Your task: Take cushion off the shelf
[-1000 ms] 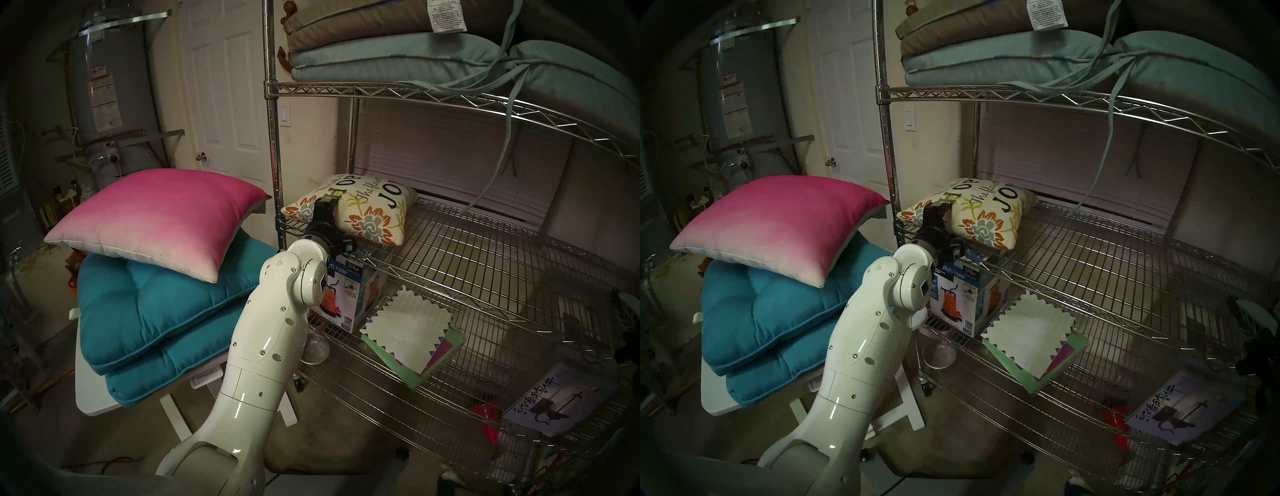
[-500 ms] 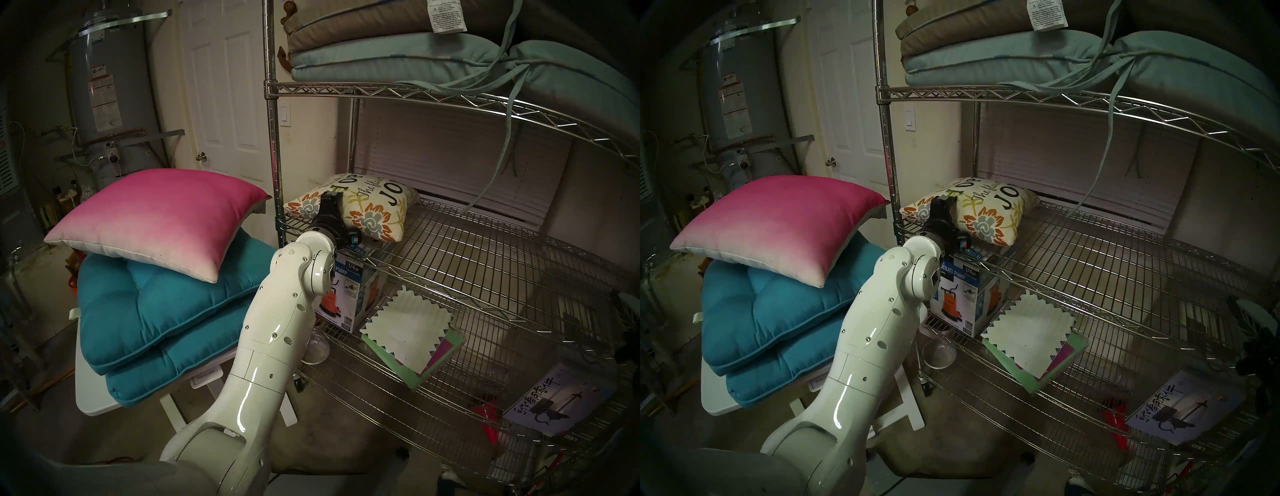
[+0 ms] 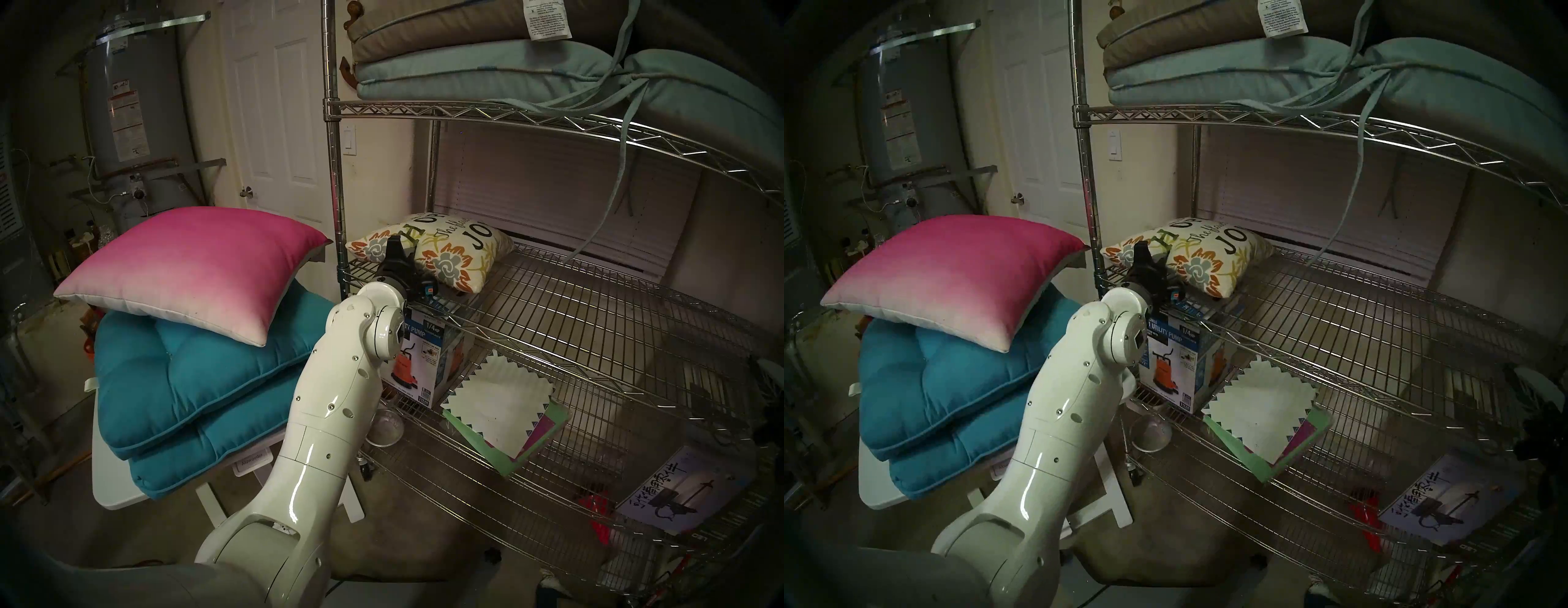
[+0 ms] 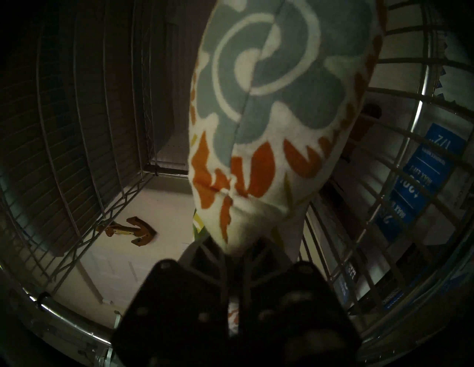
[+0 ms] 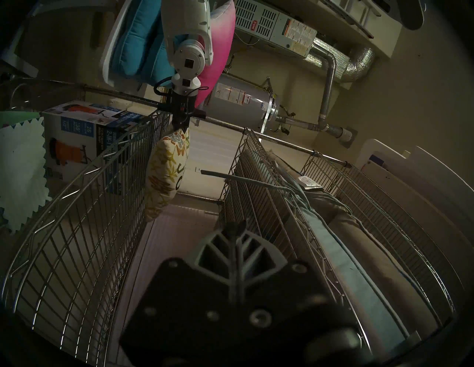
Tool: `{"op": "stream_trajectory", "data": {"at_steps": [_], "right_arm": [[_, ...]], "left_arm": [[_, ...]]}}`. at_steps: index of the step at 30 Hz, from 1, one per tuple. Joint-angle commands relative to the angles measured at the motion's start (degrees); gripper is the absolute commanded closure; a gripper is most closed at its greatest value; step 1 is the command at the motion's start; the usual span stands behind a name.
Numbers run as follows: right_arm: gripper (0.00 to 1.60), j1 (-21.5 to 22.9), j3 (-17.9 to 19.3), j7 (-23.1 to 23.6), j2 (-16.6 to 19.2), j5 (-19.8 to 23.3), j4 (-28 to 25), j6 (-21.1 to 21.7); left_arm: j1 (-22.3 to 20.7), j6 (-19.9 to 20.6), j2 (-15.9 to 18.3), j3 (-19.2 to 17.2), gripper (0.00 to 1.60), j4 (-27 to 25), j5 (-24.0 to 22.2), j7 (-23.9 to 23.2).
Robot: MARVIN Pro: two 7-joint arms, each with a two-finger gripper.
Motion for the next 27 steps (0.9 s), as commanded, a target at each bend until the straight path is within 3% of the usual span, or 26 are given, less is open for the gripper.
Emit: {"op": "stream_trajectory", "data": {"at_steps": [1,4,5,7,8,9,11,15,16,19,21,22,24,27], "right_arm": [[1.6,0.0,0.27,-4.0,-0.17,0.94,-0.26,0.08],[1.6,0.0,0.32,-3.52,-0.2,1.09,-0.32,0.08],[1.6,0.0,0.33,-3.44,-0.21,1.14,-0.33,0.08],[1.6,0.0,0.34,-3.26,-0.22,1.22,-0.36,0.08],[1.6,0.0,0.34,-3.26,-0.22,1.22,-0.36,0.08],[1.6,0.0,0.36,-3.05,-0.23,1.25,-0.38,0.08],[1.6,0.0,0.37,-2.86,-0.23,1.31,-0.39,0.08],[1.6,0.0,0.39,-2.59,-0.25,1.41,-0.42,0.08],[1.6,0.0,0.38,-2.45,-0.26,1.42,-0.43,0.08],[1.6,0.0,0.35,-2.22,-0.31,1.48,-0.45,0.08],[1.6,0.0,0.34,-2.14,-0.33,1.48,-0.45,0.08],[1.6,0.0,0.35,-2.15,-0.33,1.52,-0.46,0.08],[1.6,0.0,0.35,-2.12,-0.35,1.56,-0.47,0.08],[1.6,0.0,0.36,-2.2,-0.35,1.62,-0.5,0.08]], "left_arm": [[2.25,-2.1,0.77,0.87,1.6,-7.13,-0.57,3.12],[3.16,-2.78,1.26,1.03,1.6,-8.82,-0.82,4.35],[5.32,-2.96,1.97,1.19,1.6,-12.73,-0.88,3.69],[6.21,-3.36,2.52,1.11,1.6,-14.34,-1.02,4.46],[6.21,-3.36,2.52,1.11,1.6,-14.34,-1.02,4.46],[3.71,-3.6,2.05,0.79,1.6,-9.84,-1.11,6.43],[5.69,-3.81,2.95,0.69,1.6,-13.79,-1.05,6.2],[7.07,-4.31,3.82,0.36,1.6,-16.78,-1.21,6.96],[6.15,-4.51,3.69,0.14,1.6,-15.33,-1.29,8.05],[8.89,-5.18,4.8,-0.21,1.6,-21.31,-1.53,8.02],[7.44,-5.44,4.58,-0.39,1.6,-18.7,-1.57,9.32],[9.66,-5.6,5.25,-0.47,1.6,-23.13,-1.67,8.36],[8.84,-6.16,5.3,-0.71,1.6,-21.55,-1.81,9.91],[10.68,-6.7,6.02,-0.95,1.6,-24.58,-2.01,10.04]]}}
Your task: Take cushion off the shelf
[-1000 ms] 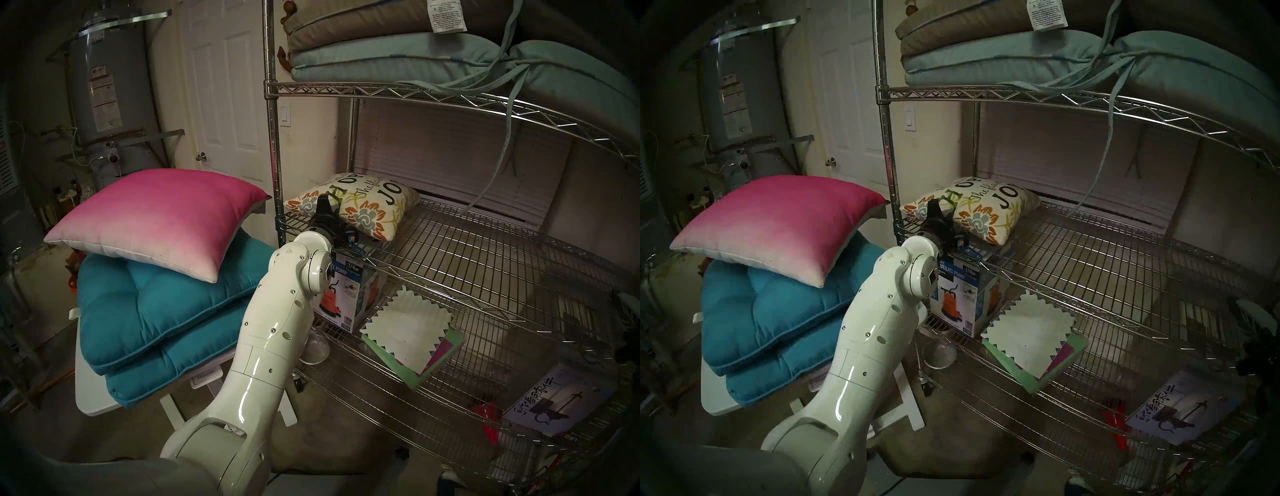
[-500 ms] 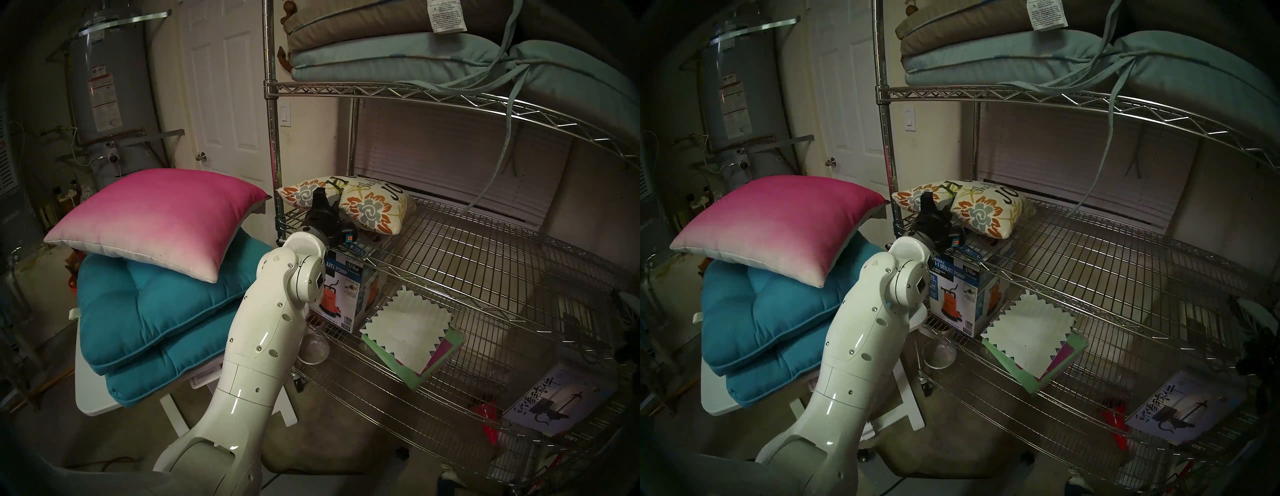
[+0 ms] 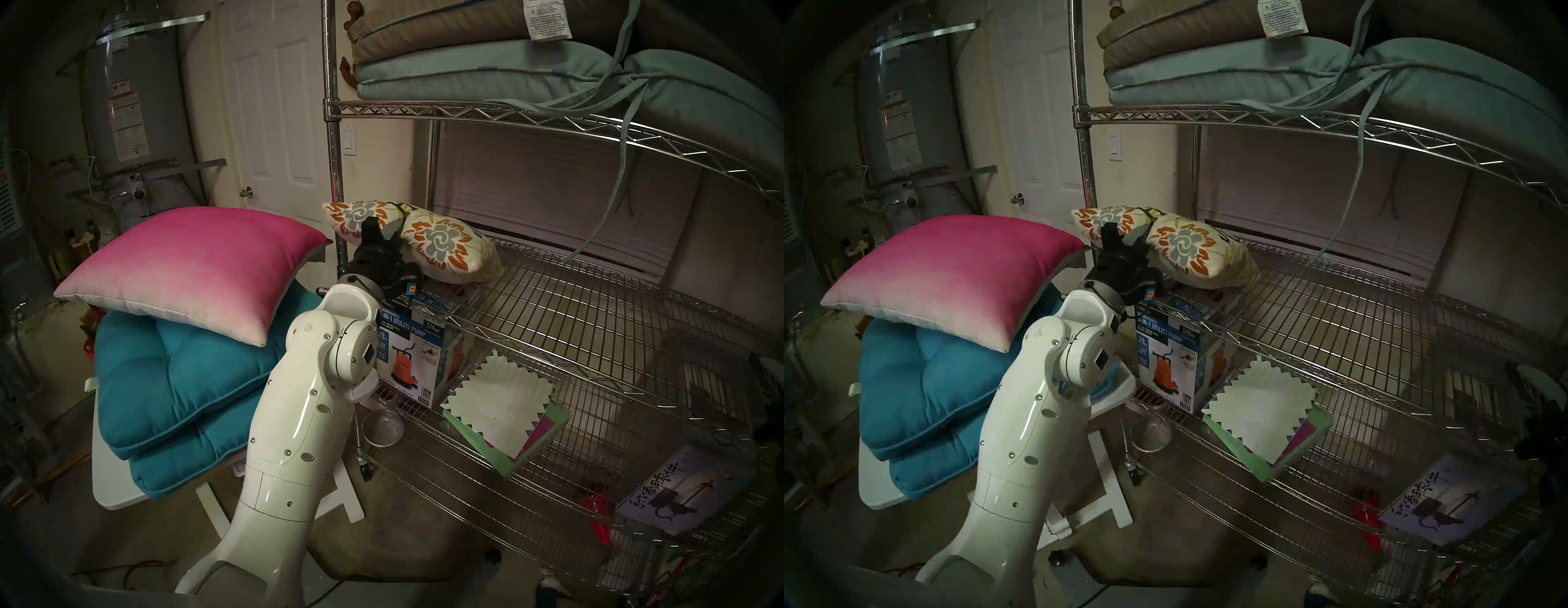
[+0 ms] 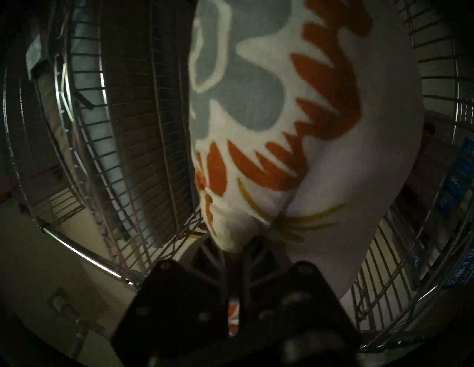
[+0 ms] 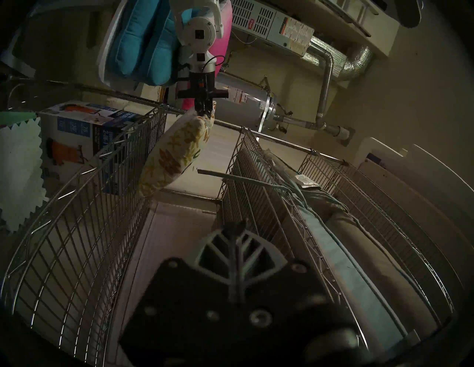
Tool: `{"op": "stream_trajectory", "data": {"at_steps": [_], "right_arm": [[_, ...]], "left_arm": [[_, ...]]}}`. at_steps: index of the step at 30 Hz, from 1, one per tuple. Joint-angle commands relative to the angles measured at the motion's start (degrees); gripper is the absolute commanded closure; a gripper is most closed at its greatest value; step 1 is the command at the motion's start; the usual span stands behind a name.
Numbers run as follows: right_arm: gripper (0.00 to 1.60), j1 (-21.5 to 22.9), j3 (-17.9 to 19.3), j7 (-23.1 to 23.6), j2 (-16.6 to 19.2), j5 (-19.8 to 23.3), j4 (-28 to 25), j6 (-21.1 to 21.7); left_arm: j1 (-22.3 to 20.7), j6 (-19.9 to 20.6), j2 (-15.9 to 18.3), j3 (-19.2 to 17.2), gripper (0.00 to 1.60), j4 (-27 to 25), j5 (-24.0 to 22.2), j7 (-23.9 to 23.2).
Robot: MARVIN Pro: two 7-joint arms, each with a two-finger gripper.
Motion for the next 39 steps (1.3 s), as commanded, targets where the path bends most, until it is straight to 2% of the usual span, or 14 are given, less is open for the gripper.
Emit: {"op": "stream_trajectory", "data": {"at_steps": [1,7,8,9,10,16,21,26,28,32,33,34,35,39], "right_arm": [[1.6,0.0,0.31,-2.31,-0.14,0.82,-0.26,0.08],[1.6,0.0,0.33,-2.41,-0.14,0.91,-0.28,0.08],[1.6,0.0,0.33,-2.5,-0.14,0.97,-0.29,0.08],[1.6,0.0,0.33,-2.5,-0.14,0.97,-0.29,0.08],[1.6,0.0,0.33,-2.51,-0.14,0.98,-0.29,0.08],[1.6,0.0,0.32,-2.66,-0.15,1.02,-0.29,0.08],[1.6,0.0,0.3,-2.82,-0.15,1.04,-0.28,0.08],[1.6,0.0,0.28,-3.05,-0.14,1.01,-0.25,0.08],[1.6,0.0,0.28,-3.07,-0.14,1.01,-0.25,0.08],[1.6,0.0,0.26,-3.25,-0.12,0.97,-0.23,0.08],[1.6,0.0,0.26,-3.28,-0.12,0.96,-0.22,0.08],[1.6,0.0,0.25,-3.35,-0.12,0.94,-0.22,0.08],[1.6,0.0,0.25,-3.41,-0.11,0.92,-0.21,0.08],[1.6,0.0,0.24,-3.48,-0.11,0.9,-0.2,0.08]], "left_arm": [[1.56,-1.38,1.17,-0.47,1.6,-7.12,-0.5,3.02],[2.78,-2.38,1.92,-0.82,1.6,-9.37,-0.81,4.01],[5.88,-2.87,2.87,-0.94,1.6,-15.13,-1.05,2.79],[5.88,-2.87,2.87,-0.94,1.6,-15.13,-1.05,2.79],[4.44,-3.24,2.59,-0.96,1.6,-12.35,-1.18,4.16],[6.71,-4.06,3.53,-1.1,1.6,-17.14,-1.43,3.36],[7.13,-4.61,3.95,-1.65,1.6,-18.98,-1.74,3.26],[8.98,-4.74,4.65,-2.54,1.6,-23.14,-2.05,1.47],[8.41,-4.92,4.57,-2.65,1.6,-22.39,-2.15,1.92],[10.34,-4.9,5.13,-3.39,1.6,-27.15,-2.47,-0.69],[9.57,-5.12,5.02,-3.5,1.6,-25.98,-2.6,-0.08],[10.95,-4.87,5.29,-3.75,1.6,-28.59,-2.7,-1.79],[10.12,-5.14,5.18,-3.9,1.6,-27.26,-2.86,-1.13],[11.55,-4.96,5.49,-4.77,1.6,-30.92,-3.34,-4.02]]}}
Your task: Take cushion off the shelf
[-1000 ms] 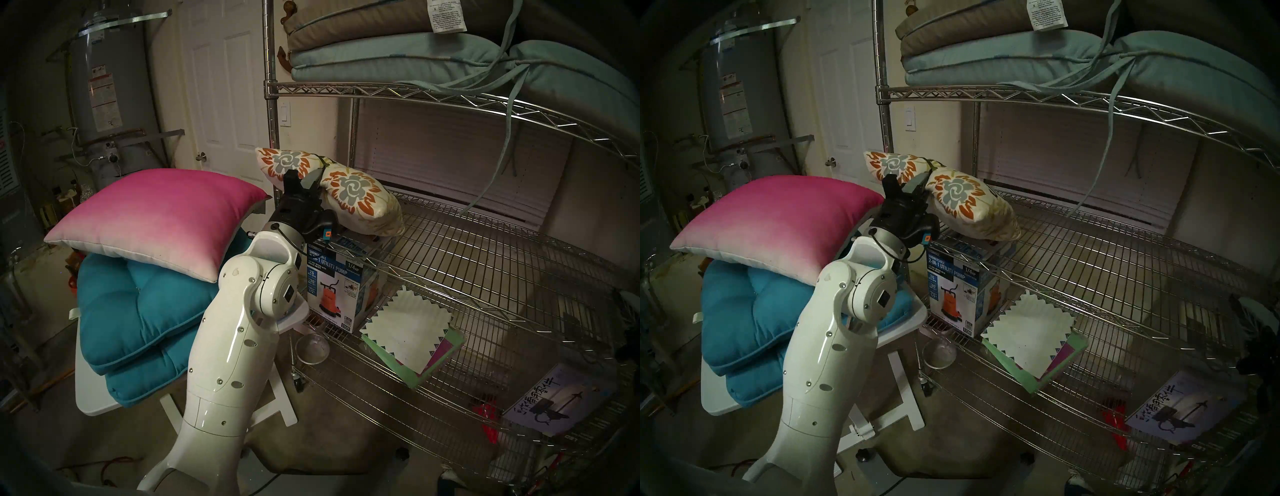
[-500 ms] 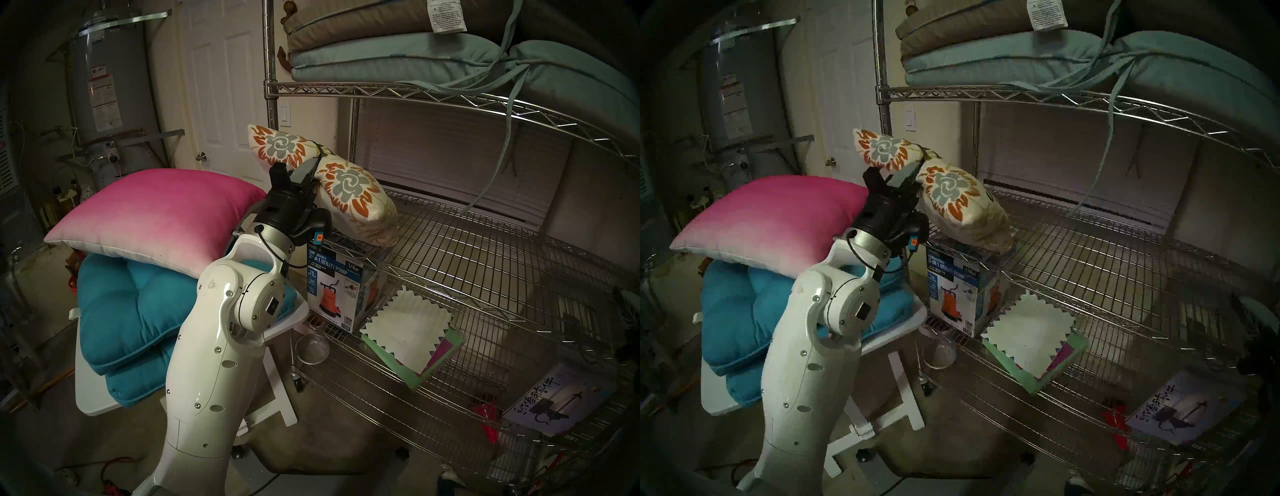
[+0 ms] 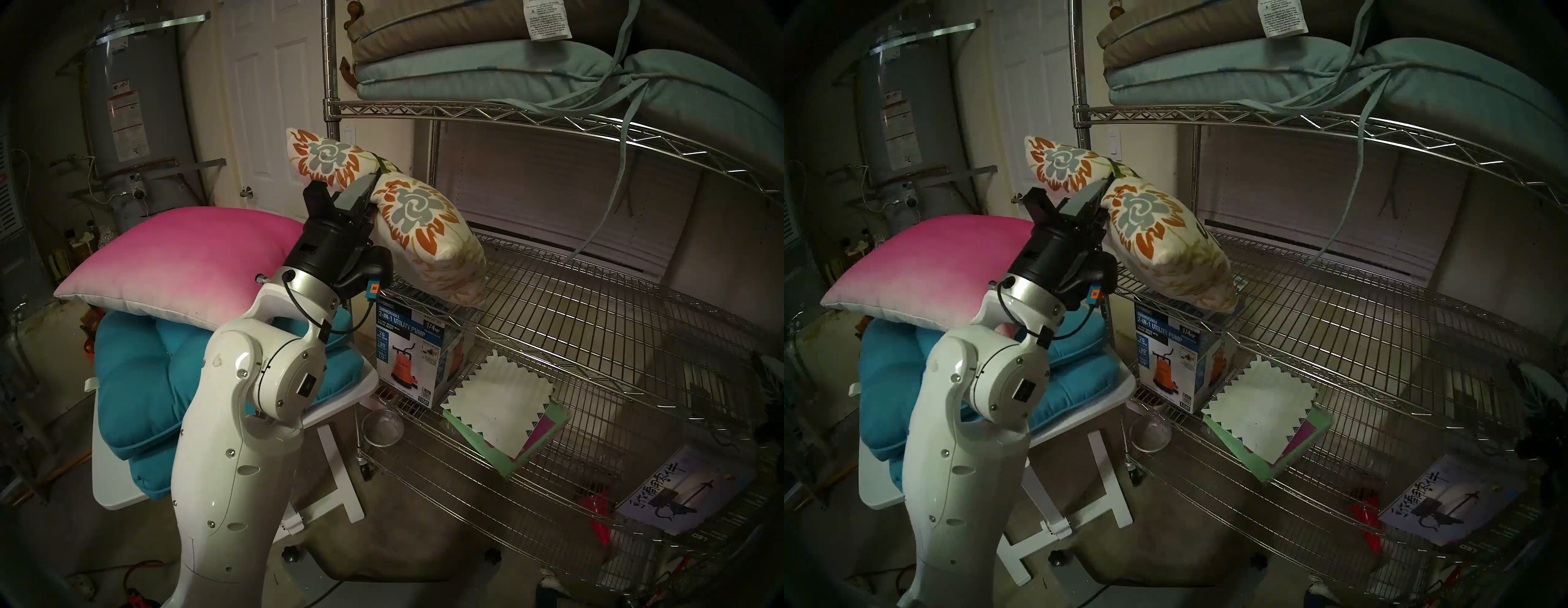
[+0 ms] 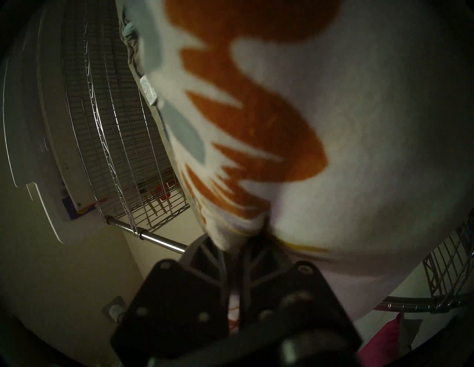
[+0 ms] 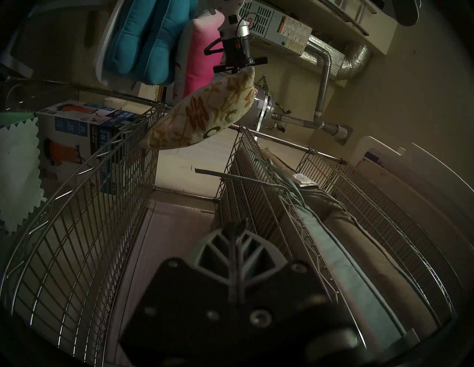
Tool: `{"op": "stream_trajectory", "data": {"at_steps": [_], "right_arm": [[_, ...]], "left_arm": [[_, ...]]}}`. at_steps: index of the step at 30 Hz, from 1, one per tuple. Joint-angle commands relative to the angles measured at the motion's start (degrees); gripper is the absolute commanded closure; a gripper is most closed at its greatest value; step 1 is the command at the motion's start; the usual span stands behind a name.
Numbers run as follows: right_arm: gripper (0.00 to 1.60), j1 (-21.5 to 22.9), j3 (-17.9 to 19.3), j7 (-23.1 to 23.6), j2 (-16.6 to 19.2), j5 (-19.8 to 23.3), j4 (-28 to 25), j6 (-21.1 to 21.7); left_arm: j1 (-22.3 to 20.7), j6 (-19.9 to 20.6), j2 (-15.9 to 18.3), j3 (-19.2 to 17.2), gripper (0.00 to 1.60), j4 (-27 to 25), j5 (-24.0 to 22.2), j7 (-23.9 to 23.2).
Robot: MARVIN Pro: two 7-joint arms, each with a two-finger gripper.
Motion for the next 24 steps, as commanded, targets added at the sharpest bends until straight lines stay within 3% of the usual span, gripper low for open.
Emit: {"op": "stream_trajectory", "data": {"at_steps": [1,11,24], "right_arm": [[1.6,0.0,0.23,-3.38,0.05,0.49,-0.07,0.08],[1.6,0.0,0.21,-3.57,0.07,0.42,-0.05,0.08],[1.6,0.0,0.24,-3.24,0.04,0.52,-0.09,0.08]], "left_arm": [[0.71,0.44,-0.02,-1.08,1.6,-6.67,-0.91,-2.1],[0.47,0.77,-0.06,-4.08,1.6,-12.17,-2.73,-7.84],[-4.37,1.08,-0.23,-9.33,1.6,-12.47,-5.25,-11.48]]}}
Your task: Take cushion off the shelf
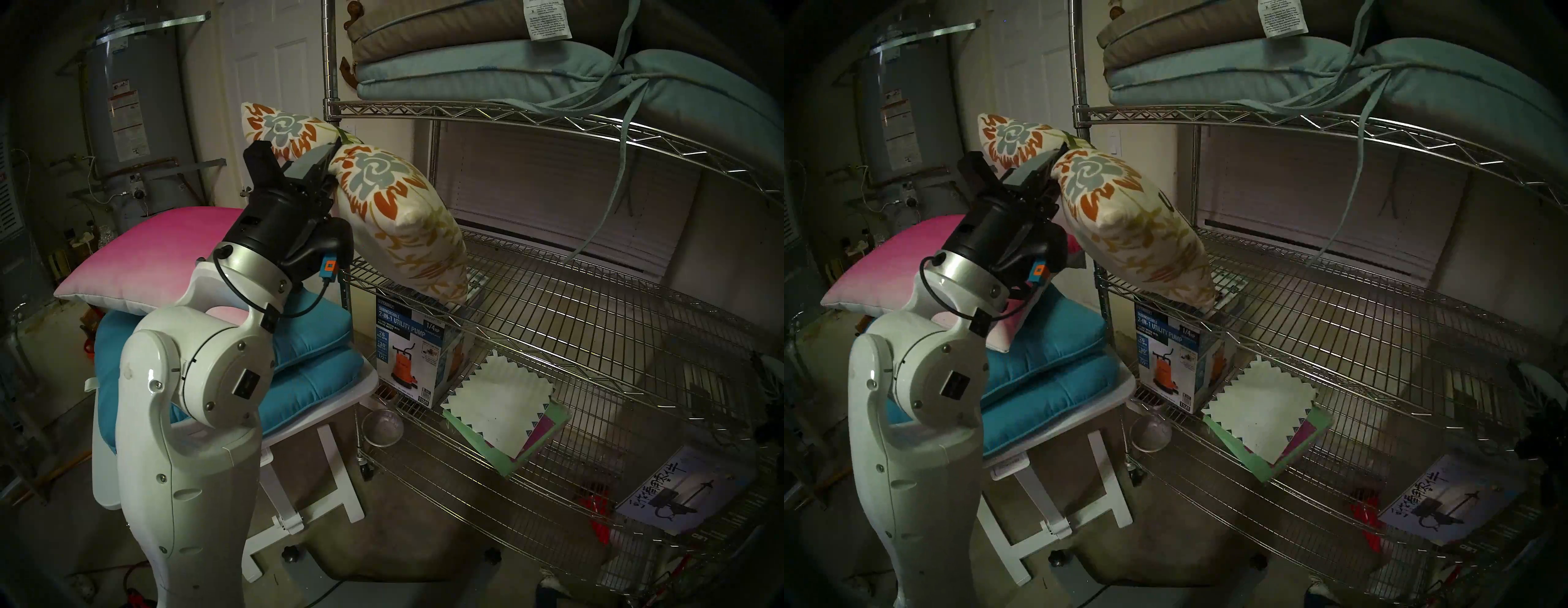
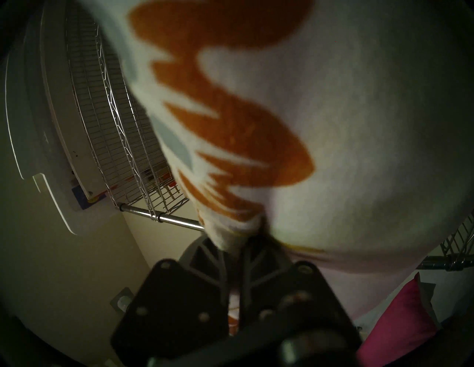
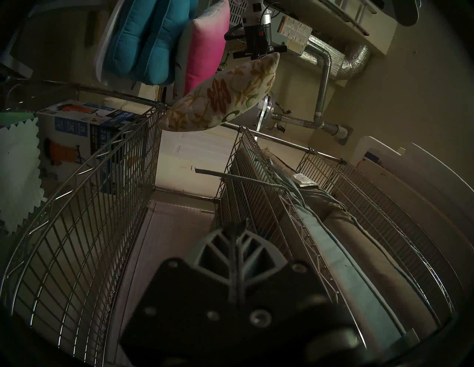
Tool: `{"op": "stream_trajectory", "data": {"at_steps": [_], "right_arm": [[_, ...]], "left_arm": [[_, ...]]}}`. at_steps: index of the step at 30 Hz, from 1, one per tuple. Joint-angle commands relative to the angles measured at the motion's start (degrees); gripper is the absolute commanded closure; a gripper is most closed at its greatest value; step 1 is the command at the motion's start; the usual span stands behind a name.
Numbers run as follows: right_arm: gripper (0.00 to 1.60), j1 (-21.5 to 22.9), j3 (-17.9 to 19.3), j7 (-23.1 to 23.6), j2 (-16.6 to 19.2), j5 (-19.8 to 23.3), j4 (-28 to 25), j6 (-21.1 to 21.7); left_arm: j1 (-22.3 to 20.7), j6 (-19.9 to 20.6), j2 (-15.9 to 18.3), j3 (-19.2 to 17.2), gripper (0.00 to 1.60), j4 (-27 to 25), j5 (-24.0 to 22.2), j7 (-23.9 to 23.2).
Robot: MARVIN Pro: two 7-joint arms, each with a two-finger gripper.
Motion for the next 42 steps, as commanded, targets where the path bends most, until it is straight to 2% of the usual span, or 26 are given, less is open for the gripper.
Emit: {"op": "stream_trajectory", "data": {"at_steps": [1,28,33,42], "right_arm": [[1.6,0.0,0.27,-3.21,0.04,0.56,-0.11,0.08],[1.6,0.0,0.34,-2.32,-0.03,0.81,-0.22,0.08],[1.6,0.0,0.32,-2.56,-0.02,0.81,-0.2,0.08],[1.6,0.0,0.25,-3.32,0.04,0.62,-0.1,0.08]], "left_arm": [[-4.48,0.25,-0.34,-3.36,1.6,-2.23,-1.84,-0.21],[-16.07,-1.15,2.03,-16.31,1.6,-2.23,-9.49,-2.87],[-17.12,-1.54,3.04,-19.64,1.6,-2.23,-10.77,-3.97],[-15.72,-2.27,4.46,-27.11,1.6,-2.23,-13.64,-8.03]]}}
